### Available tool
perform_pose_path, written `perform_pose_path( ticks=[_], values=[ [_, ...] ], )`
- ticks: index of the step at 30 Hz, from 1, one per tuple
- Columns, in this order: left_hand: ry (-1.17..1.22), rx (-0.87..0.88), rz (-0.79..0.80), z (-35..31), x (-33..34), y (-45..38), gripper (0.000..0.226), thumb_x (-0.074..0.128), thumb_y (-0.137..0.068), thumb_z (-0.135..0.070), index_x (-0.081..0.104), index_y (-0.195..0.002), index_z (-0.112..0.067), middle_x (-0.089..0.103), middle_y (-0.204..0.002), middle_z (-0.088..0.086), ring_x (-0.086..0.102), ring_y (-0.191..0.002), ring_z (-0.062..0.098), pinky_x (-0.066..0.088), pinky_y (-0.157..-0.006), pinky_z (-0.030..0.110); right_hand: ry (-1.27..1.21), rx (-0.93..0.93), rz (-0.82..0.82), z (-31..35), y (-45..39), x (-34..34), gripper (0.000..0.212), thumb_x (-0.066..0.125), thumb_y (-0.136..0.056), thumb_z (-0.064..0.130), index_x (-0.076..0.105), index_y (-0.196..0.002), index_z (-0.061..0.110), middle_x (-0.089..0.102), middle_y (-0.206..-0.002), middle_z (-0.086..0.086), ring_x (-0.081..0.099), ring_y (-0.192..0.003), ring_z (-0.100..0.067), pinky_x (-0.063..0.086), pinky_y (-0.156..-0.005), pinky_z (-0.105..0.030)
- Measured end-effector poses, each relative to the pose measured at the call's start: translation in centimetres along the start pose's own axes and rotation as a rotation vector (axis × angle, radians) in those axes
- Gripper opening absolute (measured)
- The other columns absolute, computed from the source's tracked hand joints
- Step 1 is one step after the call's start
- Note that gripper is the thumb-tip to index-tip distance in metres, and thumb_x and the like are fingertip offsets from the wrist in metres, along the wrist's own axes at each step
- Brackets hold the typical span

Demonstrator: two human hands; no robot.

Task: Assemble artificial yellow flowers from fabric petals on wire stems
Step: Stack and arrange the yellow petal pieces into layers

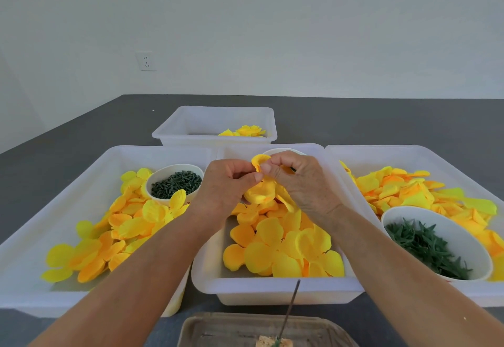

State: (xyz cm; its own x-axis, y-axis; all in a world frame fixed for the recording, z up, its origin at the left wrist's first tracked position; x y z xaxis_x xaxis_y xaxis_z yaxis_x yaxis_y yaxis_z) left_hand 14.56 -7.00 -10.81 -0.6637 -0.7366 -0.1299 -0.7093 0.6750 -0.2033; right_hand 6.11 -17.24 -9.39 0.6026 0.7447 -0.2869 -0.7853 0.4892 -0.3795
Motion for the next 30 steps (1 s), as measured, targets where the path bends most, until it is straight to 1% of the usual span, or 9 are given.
perform_pose_path(
  ticks=[5,8,12,16,19,23,26,28,30],
  values=[
    [0.001,-0.013,0.014,0.1,0.1,0.0,0.012,0.061,-0.087,-0.005,0.069,-0.086,-0.014,0.066,-0.077,0.011,0.056,-0.065,0.022,0.048,-0.047,0.021,0.057,-0.043,-0.001,0.1,0.0,0.0,0.016,0.062,-0.089,0.019,0.07,-0.084,0.006,0.06,-0.085,0.0,0.05,-0.076,-0.002,0.037,-0.07,-0.01],
    [-0.006,-0.02,0.014,0.2,0.2,-0.1,0.01,0.061,-0.088,-0.005,0.069,-0.094,-0.003,0.064,-0.074,0.01,0.053,-0.059,0.018,0.044,-0.044,0.019,0.189,-0.088,0.008,0.3,0.0,0.2,0.016,0.059,-0.091,0.014,0.068,-0.086,0.002,0.059,-0.089,-0.005,0.05,-0.084,-0.011,0.039,-0.076,-0.019],
    [-0.008,-0.013,-0.039,0.4,-0.3,-0.2,0.014,0.063,-0.087,-0.012,0.068,-0.086,0.001,0.06,-0.072,0.016,0.049,-0.057,0.018,0.042,-0.042,0.018,0.323,-0.125,0.019,0.5,0.0,0.7,0.015,0.059,-0.09,0.013,0.061,-0.076,0.007,0.06,-0.094,-0.007,0.05,-0.089,-0.017,0.041,-0.08,-0.03],
    [0.034,-0.058,-0.052,0.7,-0.3,-0.3,0.013,0.06,-0.089,-0.012,0.067,-0.08,-0.008,0.061,-0.07,0.012,0.052,-0.054,0.018,0.044,-0.042,0.02,0.241,-0.039,-0.016,0.0,-0.2,0.2,0.027,0.058,-0.087,0.01,0.053,-0.064,0.022,0.056,-0.091,0.005,0.047,-0.08,-0.001,0.037,-0.079,-0.026],
    [0.041,-0.053,-0.061,0.6,-0.4,-0.3,0.012,0.061,-0.089,-0.014,0.068,-0.08,-0.01,0.063,-0.069,0.01,0.054,-0.054,0.016,0.044,-0.042,0.019,0.185,-0.022,-0.013,-0.1,-0.1,0.2,0.018,0.06,-0.089,0.017,0.06,-0.071,0.017,0.057,-0.082,0.006,0.049,-0.074,-0.001,0.038,-0.073,-0.022],
    [-0.215,0.101,-0.093,-0.4,-0.4,-0.1,0.014,0.065,-0.086,-0.017,0.07,-0.079,-0.007,0.062,-0.064,0.015,0.05,-0.052,0.017,0.043,-0.04,0.024,0.084,0.02,0.007,-0.3,0.1,0.5,0.016,0.068,-0.084,0.028,0.07,-0.082,0.013,0.066,-0.082,-0.001,0.057,-0.076,-0.005,0.047,-0.069,-0.018],
    [-0.378,0.184,-0.096,-0.9,-0.2,0.0,0.016,0.066,-0.085,-0.017,0.071,-0.085,-0.002,0.066,-0.069,0.014,0.052,-0.056,0.017,0.05,-0.054,0.037,0.042,0.092,0.037,-0.9,0.1,0.6,0.012,0.069,-0.083,0.025,0.07,-0.076,0.017,0.063,-0.064,0.013,0.054,-0.059,0.004,0.04,-0.056,-0.01],
    [-0.432,0.208,-0.071,-1.1,0.0,0.1,0.012,0.067,-0.084,-0.014,0.072,-0.086,-0.003,0.065,-0.069,0.008,0.053,-0.057,0.015,0.051,-0.058,0.035,0.051,0.09,0.055,-0.9,0.2,0.7,0.018,0.065,-0.087,0.02,0.068,-0.07,0.017,0.056,-0.049,0.019,0.049,-0.049,0.008,0.035,-0.049,-0.006],
    [-0.399,0.189,-0.052,-0.9,0.0,0.1,0.009,0.069,-0.082,-0.011,0.071,-0.085,-0.004,0.066,-0.07,0.009,0.055,-0.056,0.015,0.05,-0.051,0.03,0.078,0.057,0.049,-0.5,0.3,0.7,0.021,0.06,-0.09,0.017,0.068,-0.07,0.014,0.057,-0.053,0.016,0.049,-0.052,0.006,0.035,-0.054,-0.008]
  ],
)
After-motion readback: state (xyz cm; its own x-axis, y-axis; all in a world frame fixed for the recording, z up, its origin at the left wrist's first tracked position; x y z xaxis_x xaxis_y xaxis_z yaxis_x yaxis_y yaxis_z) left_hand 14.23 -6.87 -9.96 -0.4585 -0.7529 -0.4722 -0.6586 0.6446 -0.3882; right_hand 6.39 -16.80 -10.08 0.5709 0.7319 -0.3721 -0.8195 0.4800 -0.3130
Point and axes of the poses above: each hand's wrist, its own y-axis away from the middle knuckle, its own x-axis out of the palm, z = x × y, the point moved 7 cm from there along -y, towards the middle knuckle
